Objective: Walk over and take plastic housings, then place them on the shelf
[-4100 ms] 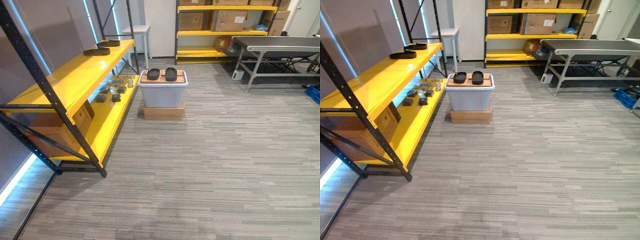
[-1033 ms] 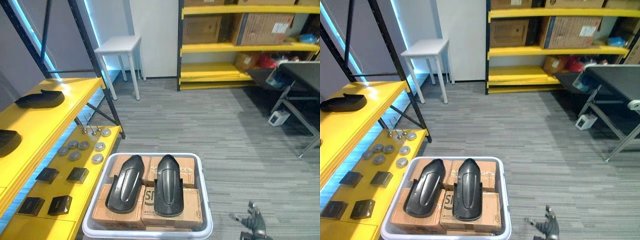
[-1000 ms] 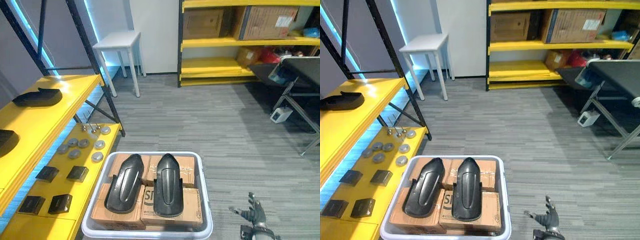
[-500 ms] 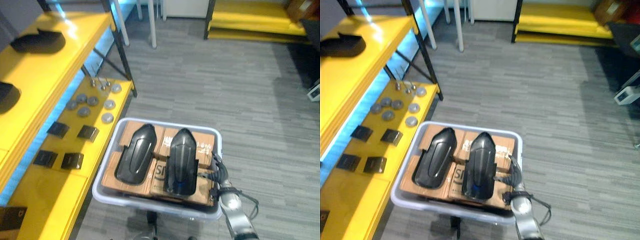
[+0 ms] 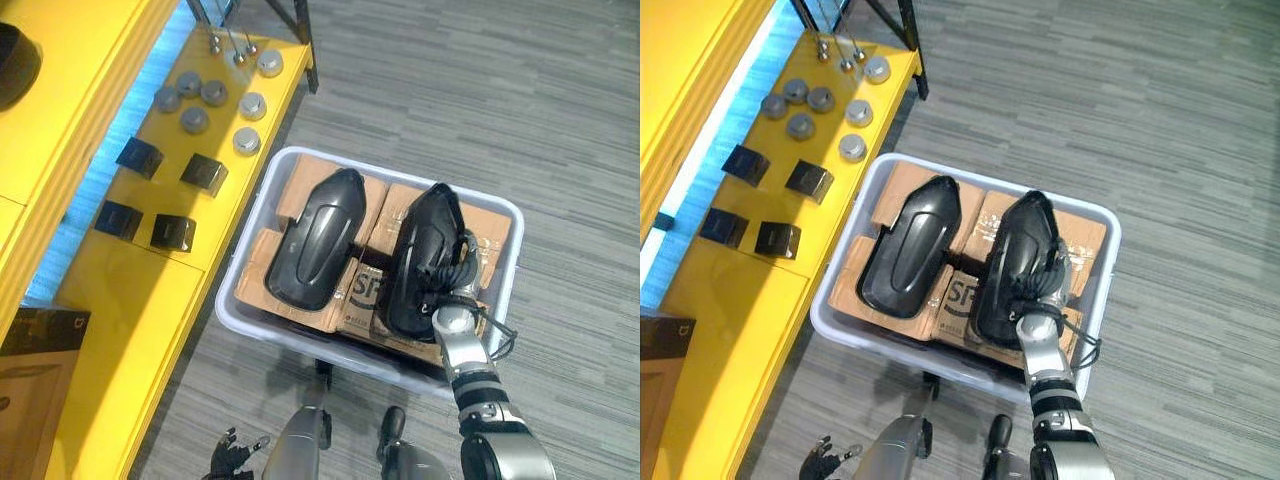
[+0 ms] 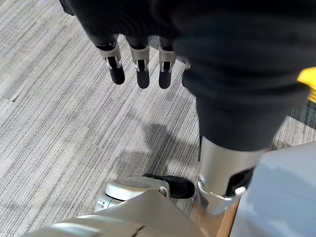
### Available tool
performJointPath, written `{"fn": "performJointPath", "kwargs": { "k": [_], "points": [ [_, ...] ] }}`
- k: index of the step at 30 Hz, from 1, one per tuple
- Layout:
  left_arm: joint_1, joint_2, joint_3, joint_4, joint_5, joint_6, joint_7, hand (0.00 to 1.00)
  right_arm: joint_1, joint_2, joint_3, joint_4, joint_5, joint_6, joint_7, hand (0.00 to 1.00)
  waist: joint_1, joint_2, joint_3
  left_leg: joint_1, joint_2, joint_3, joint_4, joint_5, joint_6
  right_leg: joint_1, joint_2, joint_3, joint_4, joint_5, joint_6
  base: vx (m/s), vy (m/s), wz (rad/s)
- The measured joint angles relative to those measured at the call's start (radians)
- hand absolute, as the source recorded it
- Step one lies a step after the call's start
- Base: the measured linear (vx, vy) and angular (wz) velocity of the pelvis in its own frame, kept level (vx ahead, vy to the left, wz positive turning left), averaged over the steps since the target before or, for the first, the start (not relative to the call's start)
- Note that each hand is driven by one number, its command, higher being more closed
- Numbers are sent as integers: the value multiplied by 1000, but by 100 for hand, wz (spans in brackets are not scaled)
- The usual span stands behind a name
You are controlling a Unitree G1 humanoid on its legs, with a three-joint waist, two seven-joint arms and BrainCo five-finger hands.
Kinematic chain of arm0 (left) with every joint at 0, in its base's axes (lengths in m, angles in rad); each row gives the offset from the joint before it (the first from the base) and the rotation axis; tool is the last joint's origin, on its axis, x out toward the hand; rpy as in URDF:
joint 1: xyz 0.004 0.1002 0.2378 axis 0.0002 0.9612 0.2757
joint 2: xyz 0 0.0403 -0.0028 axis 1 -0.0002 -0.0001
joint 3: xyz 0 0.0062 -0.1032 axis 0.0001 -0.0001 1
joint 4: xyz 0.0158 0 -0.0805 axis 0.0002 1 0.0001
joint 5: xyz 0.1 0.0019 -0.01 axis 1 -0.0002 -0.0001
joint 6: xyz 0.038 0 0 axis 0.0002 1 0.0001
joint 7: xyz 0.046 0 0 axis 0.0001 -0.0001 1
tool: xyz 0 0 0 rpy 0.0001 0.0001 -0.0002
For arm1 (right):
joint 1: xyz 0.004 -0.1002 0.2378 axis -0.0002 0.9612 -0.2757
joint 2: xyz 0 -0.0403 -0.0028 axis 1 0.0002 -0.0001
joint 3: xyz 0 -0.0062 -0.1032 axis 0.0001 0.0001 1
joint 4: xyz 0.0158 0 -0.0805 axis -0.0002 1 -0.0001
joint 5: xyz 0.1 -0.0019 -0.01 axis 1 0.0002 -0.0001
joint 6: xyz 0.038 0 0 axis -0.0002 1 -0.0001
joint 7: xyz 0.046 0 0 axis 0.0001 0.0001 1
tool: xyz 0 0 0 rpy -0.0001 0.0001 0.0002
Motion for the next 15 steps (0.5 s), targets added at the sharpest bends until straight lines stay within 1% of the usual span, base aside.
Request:
{"fn": "performJointPath", "kwargs": {
  "k": [1,2,7,12,15],
  "points": [
    [-3,-1,-1,1,-8,-1,4,0,-3,1,0,0,-3,0,-8,0,0,0,0,-3,0,-1,1,0,0,-3,0,0,2,-1,0,-12,-33,3],
    [-13,-1,-4,8,-12,-2,8,0,-4,1,1,2,-18,0,-20,100,0,0,0,-10,0,-3,3,0,0,-8,0,-1,3,-2,0,-10,-27,4],
    [-36,4,-21,17,-12,-5,22,0,-19,-6,-7,2,-39,1,-58,100,-2,-1,5,-25,0,-6,6,0,0,-23,2,-2,3,-2,-1,-3,-20,1],
    [-49,5,-28,18,-12,-5,22,0,-15,-35,-8,-2,-43,4,-61,100,-3,-2,8,-25,3,-5,6,2,3,-23,6,0,2,-3,-2,0,-33,0],
    [-64,5,-29,17,-12,-5,23,0,13,-34,13,-16,-65,17,-48,100,-4,-3,10,-25,5,-6,6,3,2,-22,9,1,1,-4,-3,3,-38,0]
  ]
}}
